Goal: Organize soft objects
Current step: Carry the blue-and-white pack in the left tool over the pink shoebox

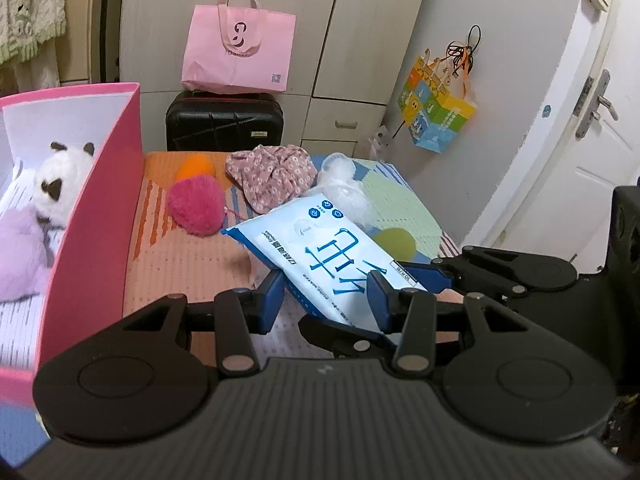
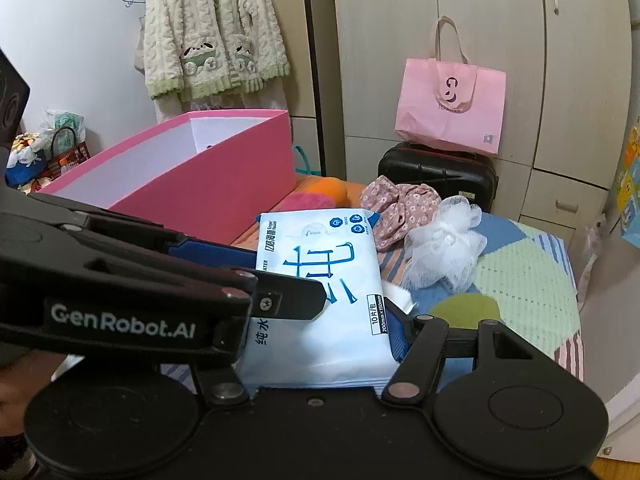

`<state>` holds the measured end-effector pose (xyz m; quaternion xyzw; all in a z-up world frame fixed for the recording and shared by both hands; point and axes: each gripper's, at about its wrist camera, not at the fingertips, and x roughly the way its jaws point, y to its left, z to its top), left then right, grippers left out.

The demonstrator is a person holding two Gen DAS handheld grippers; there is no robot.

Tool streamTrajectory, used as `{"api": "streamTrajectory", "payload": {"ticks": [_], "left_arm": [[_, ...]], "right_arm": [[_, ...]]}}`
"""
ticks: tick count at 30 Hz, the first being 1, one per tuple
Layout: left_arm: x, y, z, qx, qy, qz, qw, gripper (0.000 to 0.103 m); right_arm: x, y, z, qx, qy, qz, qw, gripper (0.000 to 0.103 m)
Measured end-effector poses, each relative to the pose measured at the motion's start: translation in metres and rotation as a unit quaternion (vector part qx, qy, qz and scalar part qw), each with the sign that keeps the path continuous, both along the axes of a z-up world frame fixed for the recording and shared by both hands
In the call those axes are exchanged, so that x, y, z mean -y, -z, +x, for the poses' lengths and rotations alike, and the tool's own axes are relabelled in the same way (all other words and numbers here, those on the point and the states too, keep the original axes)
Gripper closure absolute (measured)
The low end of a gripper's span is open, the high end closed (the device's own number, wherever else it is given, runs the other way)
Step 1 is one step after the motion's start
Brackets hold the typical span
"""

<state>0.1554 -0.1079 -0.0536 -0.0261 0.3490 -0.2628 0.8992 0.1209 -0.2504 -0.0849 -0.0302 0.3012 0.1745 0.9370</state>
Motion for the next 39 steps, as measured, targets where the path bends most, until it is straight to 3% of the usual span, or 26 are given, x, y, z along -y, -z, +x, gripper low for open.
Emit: {"api": "streamTrajectory", "payload": {"ticks": [13, 27, 33, 39], "left_arm": [[-0.013, -0.004, -0.045, -0.020, 0.010, 0.024, 0.9995, 0.059], [-0.067, -0.054, -0.092, 0.027, 0.014, 0.025, 0.9992, 0.060], [-0.107, -0.081, -0.104, 0.044, -0.001, 0.020, 0.9988, 0.059], [-0.137, -0.098, -0.102, 0.075, -0.036, 0.016, 0.9964, 0.059]], "right_arm": [[-0.012, 0.004, -0.048, -0.011, -0.009, 0.015, 1.000, 0.034], [-0.061, -0.041, -0.091, 0.044, -0.052, -0.018, 0.998, 0.034], [-0.096, -0.065, -0.094, 0.063, -0.098, -0.029, 0.993, 0.034], [-0.126, -0.083, -0.077, 0.075, -0.131, -0.007, 0.989, 0.034]]}}
